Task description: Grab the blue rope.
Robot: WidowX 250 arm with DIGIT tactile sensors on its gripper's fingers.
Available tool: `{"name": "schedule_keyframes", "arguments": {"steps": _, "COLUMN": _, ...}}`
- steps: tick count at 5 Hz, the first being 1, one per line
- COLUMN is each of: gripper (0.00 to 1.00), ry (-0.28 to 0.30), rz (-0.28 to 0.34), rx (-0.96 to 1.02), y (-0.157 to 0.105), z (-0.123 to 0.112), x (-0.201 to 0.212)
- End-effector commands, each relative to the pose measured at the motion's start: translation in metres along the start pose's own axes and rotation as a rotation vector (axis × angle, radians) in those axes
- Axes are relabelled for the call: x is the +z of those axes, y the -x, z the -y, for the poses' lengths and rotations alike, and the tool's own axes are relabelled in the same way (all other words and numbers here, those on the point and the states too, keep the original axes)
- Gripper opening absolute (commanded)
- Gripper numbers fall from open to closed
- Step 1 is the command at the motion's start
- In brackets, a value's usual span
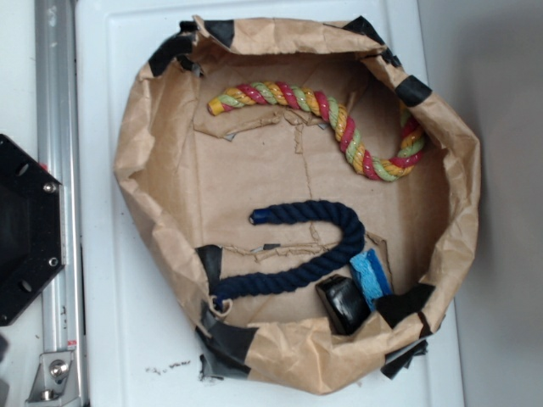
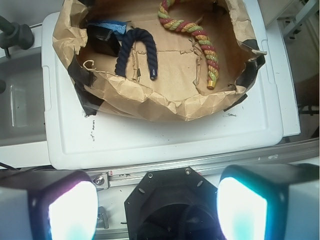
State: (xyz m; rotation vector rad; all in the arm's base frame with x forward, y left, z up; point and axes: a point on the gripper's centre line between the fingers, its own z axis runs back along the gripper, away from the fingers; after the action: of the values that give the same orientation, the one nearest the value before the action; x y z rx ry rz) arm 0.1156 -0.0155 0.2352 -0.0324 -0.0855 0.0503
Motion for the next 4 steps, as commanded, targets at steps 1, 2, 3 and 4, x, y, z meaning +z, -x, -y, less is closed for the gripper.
{"name": "schedule_keyframes", "arguments": {"steps": 1, "gripper": 1.0, "ry": 0.0, "rz": 0.0, "rx": 0.0, "y": 0.0, "z": 0.0, "x": 0.0}}
{"name": "schedule_keyframes", "arguments": {"steps": 2, "gripper": 1.0, "ry": 0.007, "rz": -0.058, "rx": 0.139, "y": -0.048, "z": -0.001, "x": -0.028}}
{"name": "schedule_keyframes", "arguments": {"steps": 3, "gripper": 1.0, "ry": 0.006, "rz": -0.151, "rx": 0.299, "y": -0.087, "z": -0.009, "x": -0.064}}
{"name": "schedule_keyframes", "arguments": {"steps": 4, "gripper": 1.0, "ry": 0.096, "rz": -0.258, "rx": 0.446, "y": -0.102, "z": 0.0, "x": -0.107}}
